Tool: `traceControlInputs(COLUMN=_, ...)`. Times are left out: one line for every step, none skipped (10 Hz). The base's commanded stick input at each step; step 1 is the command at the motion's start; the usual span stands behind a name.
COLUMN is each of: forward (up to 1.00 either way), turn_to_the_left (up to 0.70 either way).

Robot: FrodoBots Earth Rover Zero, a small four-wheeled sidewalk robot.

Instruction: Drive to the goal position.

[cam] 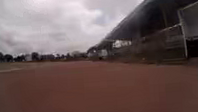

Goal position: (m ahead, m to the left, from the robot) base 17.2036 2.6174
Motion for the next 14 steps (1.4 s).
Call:
traceControlInputs(forward=1.00, turn_to_the_left=-0.25)
traceControlInputs(forward=1.00, turn_to_the_left=-0.25)
traceControlInputs(forward=1.00, turn_to_the_left=-0.26)
traceControlInputs(forward=1.00, turn_to_the_left=-0.25)
traceControlInputs(forward=1.00, turn_to_the_left=-0.25)
traceControlInputs(forward=1.00, turn_to_the_left=-0.25)
traceControlInputs(forward=1.00, turn_to_the_left=-0.25)
traceControlInputs(forward=1.00, turn_to_the_left=-0.25)
traceControlInputs(forward=1.00, turn_to_the_left=-0.14)
traceControlInputs(forward=1.00, turn_to_the_left=-0.07)
traceControlInputs(forward=1.00, turn_to_the_left=-0.01)
traceControlInputs(forward=1.00, turn_to_the_left=0.00)
traceControlInputs(forward=1.00, turn_to_the_left=0.00)
traceControlInputs(forward=1.00, turn_to_the_left=0.00)
